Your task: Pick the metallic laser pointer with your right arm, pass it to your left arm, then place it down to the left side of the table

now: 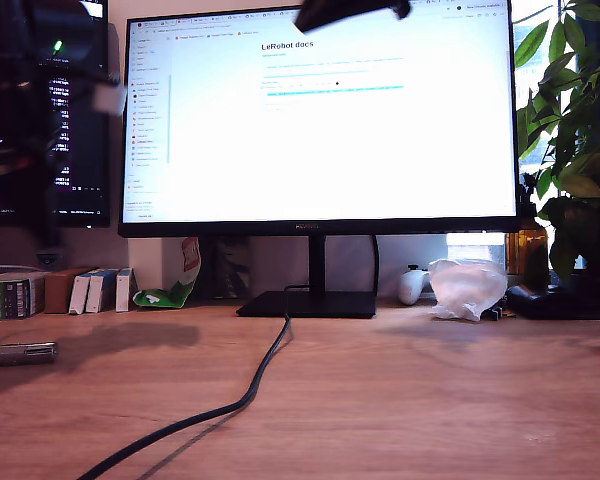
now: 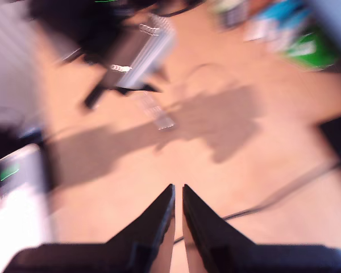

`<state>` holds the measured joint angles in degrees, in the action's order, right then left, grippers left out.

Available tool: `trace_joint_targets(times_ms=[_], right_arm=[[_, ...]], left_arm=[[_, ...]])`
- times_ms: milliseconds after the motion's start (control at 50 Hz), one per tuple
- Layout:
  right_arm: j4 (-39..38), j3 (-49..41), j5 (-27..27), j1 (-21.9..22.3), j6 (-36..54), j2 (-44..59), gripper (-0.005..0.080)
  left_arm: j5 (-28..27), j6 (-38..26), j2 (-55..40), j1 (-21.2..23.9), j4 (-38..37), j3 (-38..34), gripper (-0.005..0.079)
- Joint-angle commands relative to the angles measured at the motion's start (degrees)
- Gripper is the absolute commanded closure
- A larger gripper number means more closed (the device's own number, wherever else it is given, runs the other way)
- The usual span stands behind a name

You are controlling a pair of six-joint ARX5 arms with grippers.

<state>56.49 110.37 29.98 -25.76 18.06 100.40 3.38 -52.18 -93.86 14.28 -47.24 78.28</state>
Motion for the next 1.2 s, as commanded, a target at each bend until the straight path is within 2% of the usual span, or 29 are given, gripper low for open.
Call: trace_joint_targets(times_ms=[0,140,280,360,480,760,920,1180], right_arm=[[-3.45,1.11,-2.71,1.75,-2.32,-0.2,0.0762],[-12.02,1.88,-11.76,5.16,-7.3,-0.74,0.0762],[-17.05,2.25,-17.25,8.79,-11.8,-1.55,0.0763],[-18.36,2.25,-19.3,10.62,-12.02,-1.6,0.0763],[-20.09,2.23,-23.32,13.09,-13.22,-1.6,0.0763],[-21.64,1.2,-24.59,18.86,-12.72,-4.48,0.0763],[-23.76,0.31,-25.29,20.98,-12.68,-9.55,0.0763],[-22.82,-2.47,-28.76,23.26,-10.16,-17.64,0.0763]], left_arm=[[-0.63,4.48,0.61,-0.87,2.47,4.11,0.0766],[-5.92,10.47,0.61,-1.97,4.44,11.19,0.0766],[-17.11,23.02,0.66,-4.22,8.68,15.02,0.0766],[-23.15,27.26,0.76,-5.84,10.54,14.99,0.0766],[-26.34,28.74,0.76,-7.52,10.34,14.91,0.0766],[-35.8,32.72,1.22,-13.84,11.15,14.91,0.0766],[-37.7,34.03,2.93,-15.82,12.7,14.91,0.0766],[-39.06,34.69,6.05,-19.21,14.71,14.91,0.0766]])
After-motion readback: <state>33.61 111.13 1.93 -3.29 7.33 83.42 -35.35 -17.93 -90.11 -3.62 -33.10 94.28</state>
